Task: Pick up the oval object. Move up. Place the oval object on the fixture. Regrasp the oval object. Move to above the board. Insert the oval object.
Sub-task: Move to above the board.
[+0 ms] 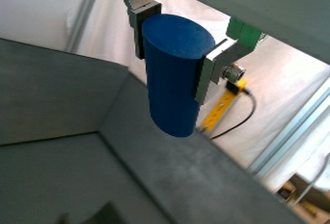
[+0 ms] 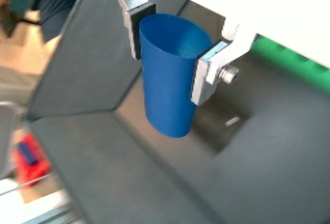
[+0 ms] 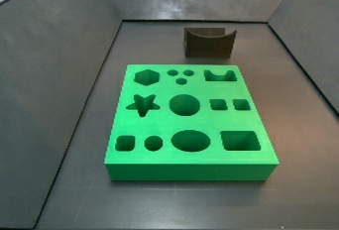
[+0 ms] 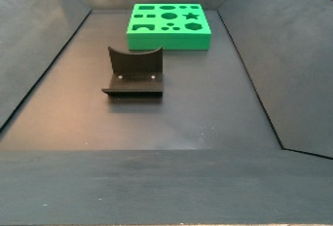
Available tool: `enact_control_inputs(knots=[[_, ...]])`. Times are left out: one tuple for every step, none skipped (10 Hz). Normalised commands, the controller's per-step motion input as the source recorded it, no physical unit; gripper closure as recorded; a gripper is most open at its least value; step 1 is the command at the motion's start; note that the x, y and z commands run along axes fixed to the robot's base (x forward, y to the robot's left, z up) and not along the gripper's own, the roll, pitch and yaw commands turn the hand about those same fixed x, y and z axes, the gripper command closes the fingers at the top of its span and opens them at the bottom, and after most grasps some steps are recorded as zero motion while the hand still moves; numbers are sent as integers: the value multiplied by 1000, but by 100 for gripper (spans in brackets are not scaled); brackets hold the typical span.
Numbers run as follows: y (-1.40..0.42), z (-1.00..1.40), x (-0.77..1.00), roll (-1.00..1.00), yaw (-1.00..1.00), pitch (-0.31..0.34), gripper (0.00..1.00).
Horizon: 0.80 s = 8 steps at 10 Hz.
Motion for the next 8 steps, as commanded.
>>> enact_control_inputs(knots=[[-1000,-19,-559,-1000,-114,56,100],[-1000,-22,-568,-1000,-114,57,100],[-1000,-10,-580,-1000,-109,62,100],[-1000,-19,-595,-1000,-103,60,100],[-1000,-20,-610,-1000,-102,60,100],[-874,-8,-585,-1000,-89,52,100],[-555,-11,-413,-1000,-79,39,100],[-299,-8,-263,-943,-65,29,100]])
